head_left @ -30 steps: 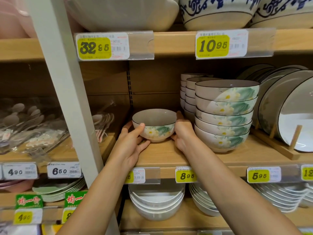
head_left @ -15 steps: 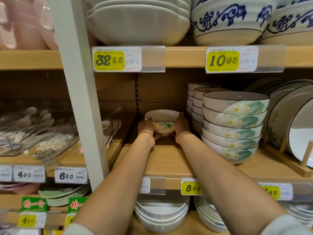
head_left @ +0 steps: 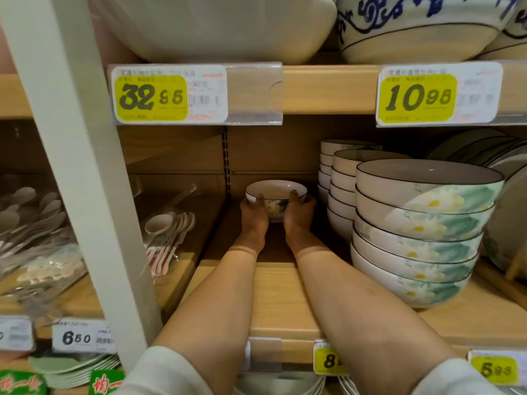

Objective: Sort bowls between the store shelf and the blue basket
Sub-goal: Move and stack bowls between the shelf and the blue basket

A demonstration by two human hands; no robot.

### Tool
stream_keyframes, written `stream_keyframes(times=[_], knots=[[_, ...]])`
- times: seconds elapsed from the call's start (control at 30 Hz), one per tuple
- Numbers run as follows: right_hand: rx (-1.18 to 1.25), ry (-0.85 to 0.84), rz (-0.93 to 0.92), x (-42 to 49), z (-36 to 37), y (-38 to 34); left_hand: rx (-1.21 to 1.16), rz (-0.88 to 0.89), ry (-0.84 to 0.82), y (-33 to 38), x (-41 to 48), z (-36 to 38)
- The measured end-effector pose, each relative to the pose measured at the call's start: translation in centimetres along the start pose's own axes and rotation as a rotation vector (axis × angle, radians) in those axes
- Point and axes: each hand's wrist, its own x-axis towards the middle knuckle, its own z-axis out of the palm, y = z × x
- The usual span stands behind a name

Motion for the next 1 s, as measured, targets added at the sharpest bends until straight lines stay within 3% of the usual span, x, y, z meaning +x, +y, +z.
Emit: stream_keyframes(times=[0.3,0.7,1.0], knots=[[-0.011,-0.022,-0.048,2.1,1.9,0.9,0.025,0.072,-0.016,-1.1,3.6,0.5],[-0.071,-0.057,-0.062,2.2,1.4,1.3,-0.090,-0.016,-0.041,-1.4,3.9,0.3],[-0.075,-0.116,-0.020,-0.4,-0.4,0.4,-0.154,-0.090,0.115,-1.1,3.8,0.7]])
